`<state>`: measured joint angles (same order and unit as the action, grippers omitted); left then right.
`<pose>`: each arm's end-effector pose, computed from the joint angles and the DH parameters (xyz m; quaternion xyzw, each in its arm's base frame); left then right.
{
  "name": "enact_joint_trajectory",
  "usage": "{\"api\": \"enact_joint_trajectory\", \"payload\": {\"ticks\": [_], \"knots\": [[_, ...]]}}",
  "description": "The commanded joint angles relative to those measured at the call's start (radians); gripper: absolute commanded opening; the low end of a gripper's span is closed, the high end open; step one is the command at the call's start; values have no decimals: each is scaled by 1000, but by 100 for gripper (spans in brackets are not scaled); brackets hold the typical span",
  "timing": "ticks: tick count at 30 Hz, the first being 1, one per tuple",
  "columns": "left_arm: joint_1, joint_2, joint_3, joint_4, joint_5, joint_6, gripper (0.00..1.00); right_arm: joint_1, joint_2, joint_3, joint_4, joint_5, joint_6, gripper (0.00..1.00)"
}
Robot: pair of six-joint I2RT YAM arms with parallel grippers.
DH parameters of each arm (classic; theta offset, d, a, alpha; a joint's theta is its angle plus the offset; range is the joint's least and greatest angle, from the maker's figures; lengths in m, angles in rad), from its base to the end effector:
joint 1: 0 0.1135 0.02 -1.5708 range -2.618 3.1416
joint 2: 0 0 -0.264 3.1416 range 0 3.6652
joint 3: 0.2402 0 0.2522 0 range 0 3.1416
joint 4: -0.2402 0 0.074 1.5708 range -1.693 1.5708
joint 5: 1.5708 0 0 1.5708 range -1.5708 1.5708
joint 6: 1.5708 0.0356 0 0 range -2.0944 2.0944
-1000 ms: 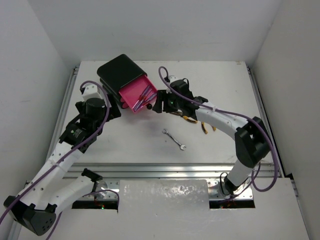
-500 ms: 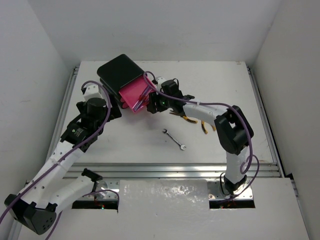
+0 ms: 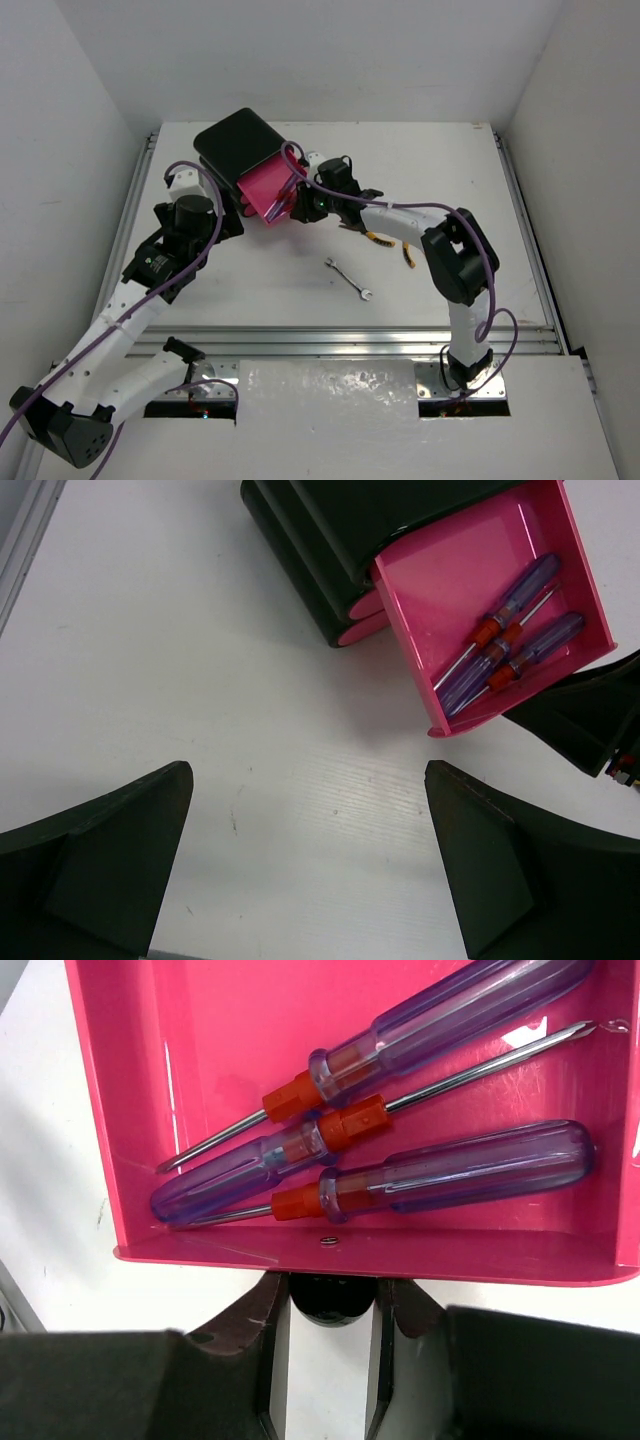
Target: Sort the tools into containers
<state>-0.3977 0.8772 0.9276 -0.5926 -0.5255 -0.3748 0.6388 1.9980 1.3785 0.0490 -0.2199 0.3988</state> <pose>0.1753 -0.0543 0.3347 -0.1181 0.8422 0.0305 0.5252 0.3608 0.2776 0.2017 -0.1567 0.8596 0.3200 0.3662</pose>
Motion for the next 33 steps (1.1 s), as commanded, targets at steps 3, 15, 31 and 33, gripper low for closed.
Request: {"api": "enact_joint_trajectory", "payload": {"ticks": [3,15,31,33], "knots": [[11,-4,1,48,12,8,100,15,-44,21,68,1,5,18],[11,-1,1,48,10,7,100,38,-125,50,58,13,28,13],[11,23,1,51,22,8,100,47,18,295,-1,-9,12,15],[11,23,1,51,22,7,100,47,56,330,-11,-10,9,16]]}}
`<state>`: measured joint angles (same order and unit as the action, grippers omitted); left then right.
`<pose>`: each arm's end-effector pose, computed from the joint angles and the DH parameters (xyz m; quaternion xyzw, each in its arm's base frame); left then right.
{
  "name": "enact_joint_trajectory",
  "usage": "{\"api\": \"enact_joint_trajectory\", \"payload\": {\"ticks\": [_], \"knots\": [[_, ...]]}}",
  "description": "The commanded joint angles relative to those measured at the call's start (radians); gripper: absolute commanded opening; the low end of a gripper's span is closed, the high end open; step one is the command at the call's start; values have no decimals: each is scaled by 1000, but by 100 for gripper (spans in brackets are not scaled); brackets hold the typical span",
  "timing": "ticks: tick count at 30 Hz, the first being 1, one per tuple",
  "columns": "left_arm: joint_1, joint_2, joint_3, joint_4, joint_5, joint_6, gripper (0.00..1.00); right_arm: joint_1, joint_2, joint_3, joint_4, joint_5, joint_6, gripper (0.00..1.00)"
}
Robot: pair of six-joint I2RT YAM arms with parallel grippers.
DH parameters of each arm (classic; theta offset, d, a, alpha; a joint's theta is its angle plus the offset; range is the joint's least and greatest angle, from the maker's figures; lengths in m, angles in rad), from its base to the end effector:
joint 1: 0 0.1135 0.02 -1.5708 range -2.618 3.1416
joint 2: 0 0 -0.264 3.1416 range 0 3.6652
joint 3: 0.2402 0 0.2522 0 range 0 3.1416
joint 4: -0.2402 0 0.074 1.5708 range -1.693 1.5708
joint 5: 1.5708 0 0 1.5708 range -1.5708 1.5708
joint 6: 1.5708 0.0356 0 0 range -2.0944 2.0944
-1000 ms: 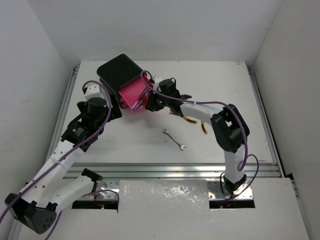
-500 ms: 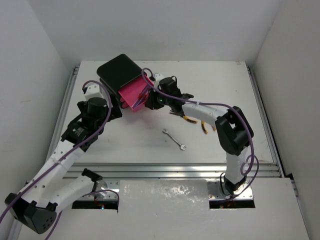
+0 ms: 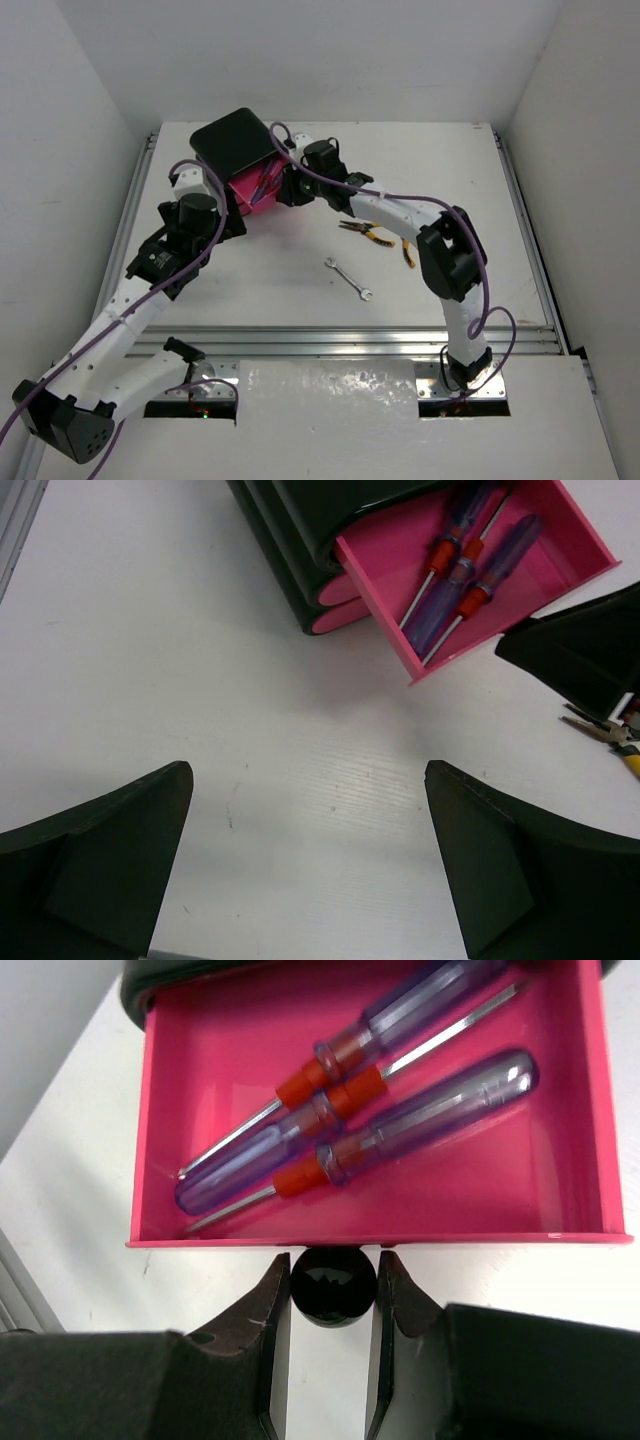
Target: Sort the tools into containers
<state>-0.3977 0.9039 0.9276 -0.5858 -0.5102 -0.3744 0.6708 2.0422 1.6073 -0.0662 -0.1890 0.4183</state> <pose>0.1810 -0.0572 0.3307 -0.1121 0.8485 0.0286 0.5164 0.3741 0.3054 0.2476 -0.1556 0.8436 0.3323 0.3920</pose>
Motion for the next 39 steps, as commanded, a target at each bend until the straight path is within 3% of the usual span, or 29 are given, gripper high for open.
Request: {"api": "enact_joint_trajectory", "payload": {"ticks": [1,12,23,30,39], "knots": [[11,-5,1,44,6,8,100,15,24,109,101,-43,-10,16],[11,3,-1,46,13,9,100,16,104,126,207,-33,-16,21],[11,0,-3,50,18,6,100,15,190,135,379,-21,13,37],[11,1,-4,46,4,8,100,15,217,167,425,-4,14,53],[11,0,-6,44,-7,8,100,13,263,194,483,-10,13,54]]}}
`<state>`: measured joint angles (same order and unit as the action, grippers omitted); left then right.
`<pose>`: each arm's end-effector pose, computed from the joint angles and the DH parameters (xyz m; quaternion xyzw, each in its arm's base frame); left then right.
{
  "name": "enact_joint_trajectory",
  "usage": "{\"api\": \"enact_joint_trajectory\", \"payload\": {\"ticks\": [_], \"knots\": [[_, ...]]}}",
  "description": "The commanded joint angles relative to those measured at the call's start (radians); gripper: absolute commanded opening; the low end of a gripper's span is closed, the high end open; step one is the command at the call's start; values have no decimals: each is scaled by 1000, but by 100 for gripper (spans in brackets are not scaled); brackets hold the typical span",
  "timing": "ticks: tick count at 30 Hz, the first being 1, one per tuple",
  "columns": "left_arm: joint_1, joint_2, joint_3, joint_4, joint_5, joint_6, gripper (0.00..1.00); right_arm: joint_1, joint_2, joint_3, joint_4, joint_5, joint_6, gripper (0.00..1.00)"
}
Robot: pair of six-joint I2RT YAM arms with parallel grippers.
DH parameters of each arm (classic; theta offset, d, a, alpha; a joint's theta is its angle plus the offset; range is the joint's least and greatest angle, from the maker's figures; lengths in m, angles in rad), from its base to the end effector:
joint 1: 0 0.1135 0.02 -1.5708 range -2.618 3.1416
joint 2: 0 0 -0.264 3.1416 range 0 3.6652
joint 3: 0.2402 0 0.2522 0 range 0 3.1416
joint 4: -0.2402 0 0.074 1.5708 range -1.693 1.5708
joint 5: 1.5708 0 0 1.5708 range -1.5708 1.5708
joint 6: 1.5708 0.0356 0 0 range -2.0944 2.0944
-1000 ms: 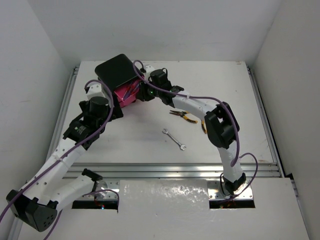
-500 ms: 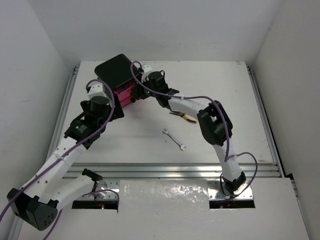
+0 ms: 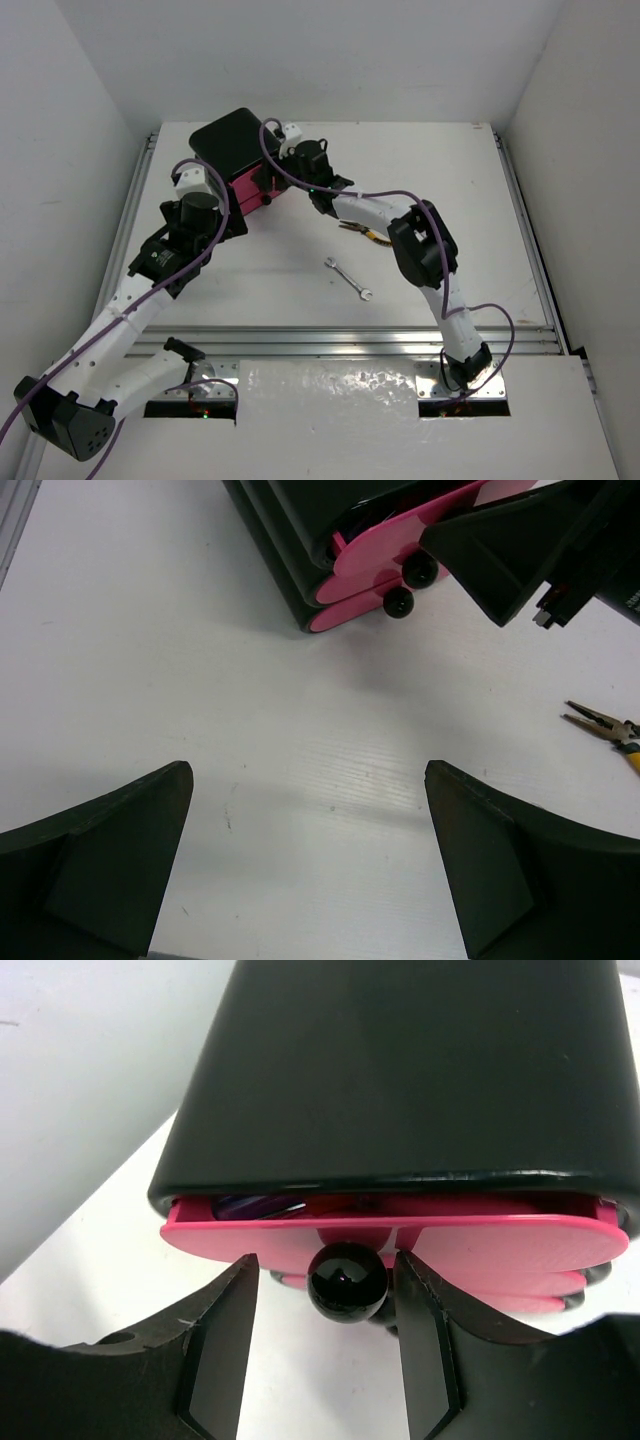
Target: Sort the tools into containers
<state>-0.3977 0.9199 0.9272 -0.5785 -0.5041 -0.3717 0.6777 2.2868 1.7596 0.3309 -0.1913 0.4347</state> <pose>0.1846 -0.0589 0.3284 -0.1085 0.8514 0.0287 0.5123 0.4180 0.3451 0.2200 -0.1534 0.7564 0.3961 0.4973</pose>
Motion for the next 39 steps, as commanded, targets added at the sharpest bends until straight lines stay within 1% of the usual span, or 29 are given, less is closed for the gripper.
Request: {"api": "enact_joint_trajectory", "payload": {"ticks": [1,6,10,12,15,18,25,29,30,33,34,35,37,39], "knots": [[11,-18,-5,37,-13,5,100,6,28,43,95,-8,-4,54],[11,-15,-7,39,-11,7,100,-3,43,34,135,-26,10,55],[11,-12,-7,40,-1,10,100,-6,19,-49,241,-42,1,58],[11,-12,-7,42,2,10,100,-4,17,-58,260,-43,-1,58],[11,-15,-7,42,3,10,100,-6,30,-38,258,-42,7,58],[11,-15,-7,43,4,10,100,-6,55,17,221,-37,12,58],[11,-15,-7,40,-4,11,100,-4,88,70,215,-36,22,58],[11,-15,-8,40,-5,11,100,-4,92,64,217,-36,19,58],[11,-15,-8,40,-7,11,100,-4,85,51,218,-34,19,58],[11,-13,-5,40,-2,13,100,-6,-4,-101,266,10,29,60],[11,-13,-5,39,-1,13,100,-4,-57,-199,308,27,30,64],[11,-13,-7,39,1,13,100,-6,-78,-239,332,38,35,68],[13,-15,-5,39,3,13,100,-6,-95,-285,346,35,23,69],[13,-18,-5,39,3,14,100,-7,-86,-264,300,20,13,69]]}}
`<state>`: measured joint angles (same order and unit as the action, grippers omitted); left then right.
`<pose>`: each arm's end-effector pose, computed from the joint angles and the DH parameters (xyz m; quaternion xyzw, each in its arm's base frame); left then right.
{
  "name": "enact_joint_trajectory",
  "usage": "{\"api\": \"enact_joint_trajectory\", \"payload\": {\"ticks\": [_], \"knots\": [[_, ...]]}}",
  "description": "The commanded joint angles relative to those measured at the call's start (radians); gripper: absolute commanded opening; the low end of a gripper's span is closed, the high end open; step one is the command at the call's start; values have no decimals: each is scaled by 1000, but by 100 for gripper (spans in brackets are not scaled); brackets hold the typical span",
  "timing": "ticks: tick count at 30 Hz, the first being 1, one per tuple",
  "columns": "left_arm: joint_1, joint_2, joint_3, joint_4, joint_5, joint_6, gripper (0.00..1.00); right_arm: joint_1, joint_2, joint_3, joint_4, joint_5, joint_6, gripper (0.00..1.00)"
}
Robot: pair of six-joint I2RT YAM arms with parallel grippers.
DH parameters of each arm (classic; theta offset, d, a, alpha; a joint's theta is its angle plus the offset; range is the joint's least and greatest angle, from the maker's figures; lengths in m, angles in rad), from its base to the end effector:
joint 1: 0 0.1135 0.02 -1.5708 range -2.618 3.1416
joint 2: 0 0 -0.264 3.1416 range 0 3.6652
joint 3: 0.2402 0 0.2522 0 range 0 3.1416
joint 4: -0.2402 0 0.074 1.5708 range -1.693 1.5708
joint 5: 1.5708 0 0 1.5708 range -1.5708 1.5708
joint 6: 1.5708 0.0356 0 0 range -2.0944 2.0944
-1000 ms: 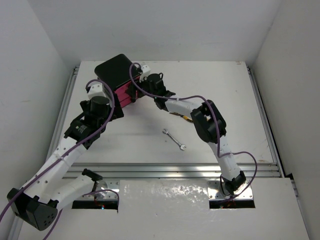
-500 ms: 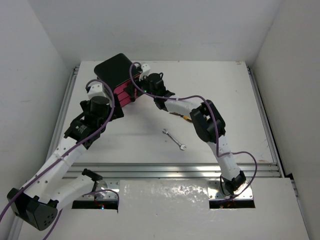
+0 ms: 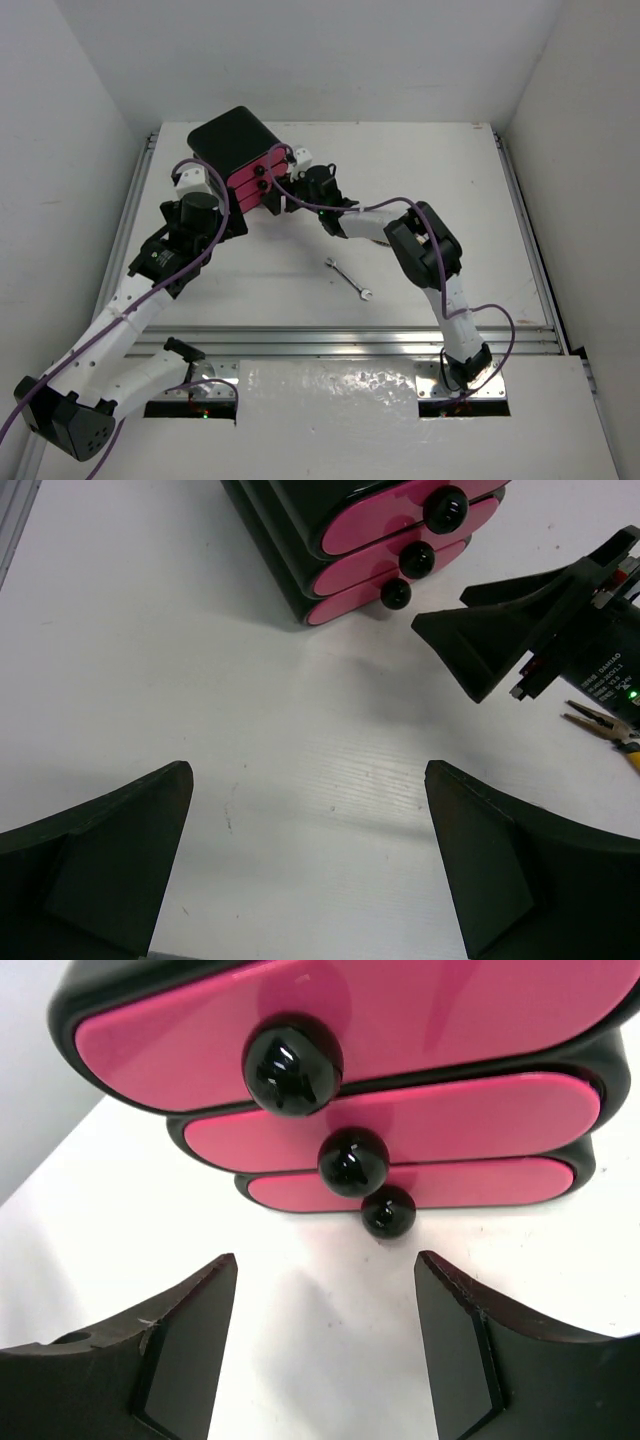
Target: Sort the tools into containers
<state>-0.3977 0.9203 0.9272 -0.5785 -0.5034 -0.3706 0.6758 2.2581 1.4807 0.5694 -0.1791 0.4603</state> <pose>0.1847 -0.0590 0.3284 -0.1078 0.8517 0.0288 0.5121 0.3946 0.3245 0.1660 -0.1392 0.7630 0.3961 0.4915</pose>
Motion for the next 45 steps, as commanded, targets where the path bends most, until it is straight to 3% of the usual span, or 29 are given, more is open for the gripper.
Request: {"api": "enact_joint_trajectory", "payload": {"ticks": [1,12,22,29,32,33,36,39,45], "knots": [[13,-20,-5,37,-1,13,100,-4,-48,23,52,3,-21,69],[13,-21,-7,35,-12,13,100,-5,161,358,-164,4,-61,66],[13,-24,-5,37,-9,13,100,-7,178,337,-134,15,-57,63],[13,-21,-7,35,-11,15,100,-9,230,426,-155,12,-61,53],[13,-20,-5,35,-9,15,100,-10,253,461,-170,9,-63,46],[13,-20,-5,35,-9,15,100,-10,254,463,-169,4,-63,38],[13,-18,-5,37,-7,16,100,-10,235,425,-138,-2,-58,33],[13,-18,-5,37,-4,16,100,-9,204,388,-115,-3,-64,21],[13,-23,-5,37,-6,16,100,-10,141,328,-99,-8,-72,14]]}}
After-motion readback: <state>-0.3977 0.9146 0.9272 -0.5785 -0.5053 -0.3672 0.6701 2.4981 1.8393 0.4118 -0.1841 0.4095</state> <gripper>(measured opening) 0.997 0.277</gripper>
